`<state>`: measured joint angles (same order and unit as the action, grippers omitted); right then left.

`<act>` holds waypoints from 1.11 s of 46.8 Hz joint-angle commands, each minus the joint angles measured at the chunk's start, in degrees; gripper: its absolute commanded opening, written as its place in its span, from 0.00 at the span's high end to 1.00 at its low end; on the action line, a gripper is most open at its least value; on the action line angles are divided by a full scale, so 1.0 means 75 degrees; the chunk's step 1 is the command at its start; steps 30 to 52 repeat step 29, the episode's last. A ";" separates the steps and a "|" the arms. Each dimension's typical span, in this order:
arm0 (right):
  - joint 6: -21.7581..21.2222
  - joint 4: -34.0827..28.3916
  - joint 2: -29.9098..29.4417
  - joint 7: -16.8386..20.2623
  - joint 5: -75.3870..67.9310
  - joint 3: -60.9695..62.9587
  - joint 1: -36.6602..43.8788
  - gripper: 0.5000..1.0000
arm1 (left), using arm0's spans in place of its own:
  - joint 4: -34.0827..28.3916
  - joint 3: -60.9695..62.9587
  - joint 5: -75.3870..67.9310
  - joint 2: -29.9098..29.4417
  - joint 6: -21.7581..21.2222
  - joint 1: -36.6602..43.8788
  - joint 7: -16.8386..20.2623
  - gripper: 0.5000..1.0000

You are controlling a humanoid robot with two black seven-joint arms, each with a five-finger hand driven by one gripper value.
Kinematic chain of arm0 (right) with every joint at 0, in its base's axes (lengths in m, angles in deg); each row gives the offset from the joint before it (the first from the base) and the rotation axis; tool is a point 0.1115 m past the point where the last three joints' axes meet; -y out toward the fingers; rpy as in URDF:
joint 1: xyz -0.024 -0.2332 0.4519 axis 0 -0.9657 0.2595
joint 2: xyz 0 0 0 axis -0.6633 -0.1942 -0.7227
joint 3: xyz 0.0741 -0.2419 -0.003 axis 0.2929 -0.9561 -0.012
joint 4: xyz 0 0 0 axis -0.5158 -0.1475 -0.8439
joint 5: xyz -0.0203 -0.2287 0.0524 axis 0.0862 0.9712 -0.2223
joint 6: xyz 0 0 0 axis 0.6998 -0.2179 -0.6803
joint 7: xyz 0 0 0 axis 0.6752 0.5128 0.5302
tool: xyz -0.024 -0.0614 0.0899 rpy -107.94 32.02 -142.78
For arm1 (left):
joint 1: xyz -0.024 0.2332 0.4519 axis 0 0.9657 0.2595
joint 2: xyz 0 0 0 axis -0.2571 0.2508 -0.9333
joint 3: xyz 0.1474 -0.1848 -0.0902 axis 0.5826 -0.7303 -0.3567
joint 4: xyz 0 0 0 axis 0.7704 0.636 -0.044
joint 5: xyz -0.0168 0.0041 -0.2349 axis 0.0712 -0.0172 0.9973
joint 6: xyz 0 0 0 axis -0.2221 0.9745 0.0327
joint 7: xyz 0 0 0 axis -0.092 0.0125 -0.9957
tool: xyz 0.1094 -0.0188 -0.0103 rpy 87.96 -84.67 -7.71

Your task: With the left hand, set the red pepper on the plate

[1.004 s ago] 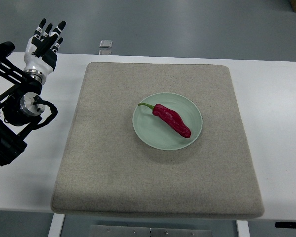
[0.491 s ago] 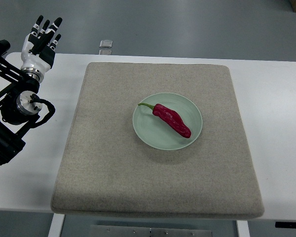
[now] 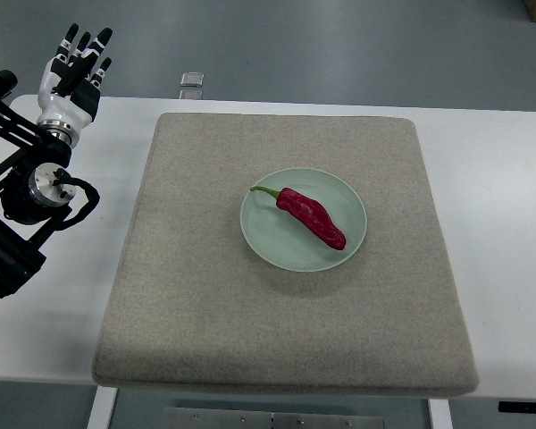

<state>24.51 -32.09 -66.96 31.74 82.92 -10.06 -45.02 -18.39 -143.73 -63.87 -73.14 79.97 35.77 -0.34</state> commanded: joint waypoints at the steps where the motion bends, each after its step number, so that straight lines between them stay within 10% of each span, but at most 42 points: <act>1: -0.0001 0.0000 0.0000 0.0000 0.0000 0.0013 -0.0034 0.14 | -0.0001 0.0000 0.0000 0.0000 0.0002 0.0007 0.0000 0.00; 52: -0.0001 -0.0012 0.0000 0.0012 0.0000 0.0013 -0.0034 0.14 | -0.0012 0.0000 0.0000 0.0011 0.0072 0.0054 0.0000 0.00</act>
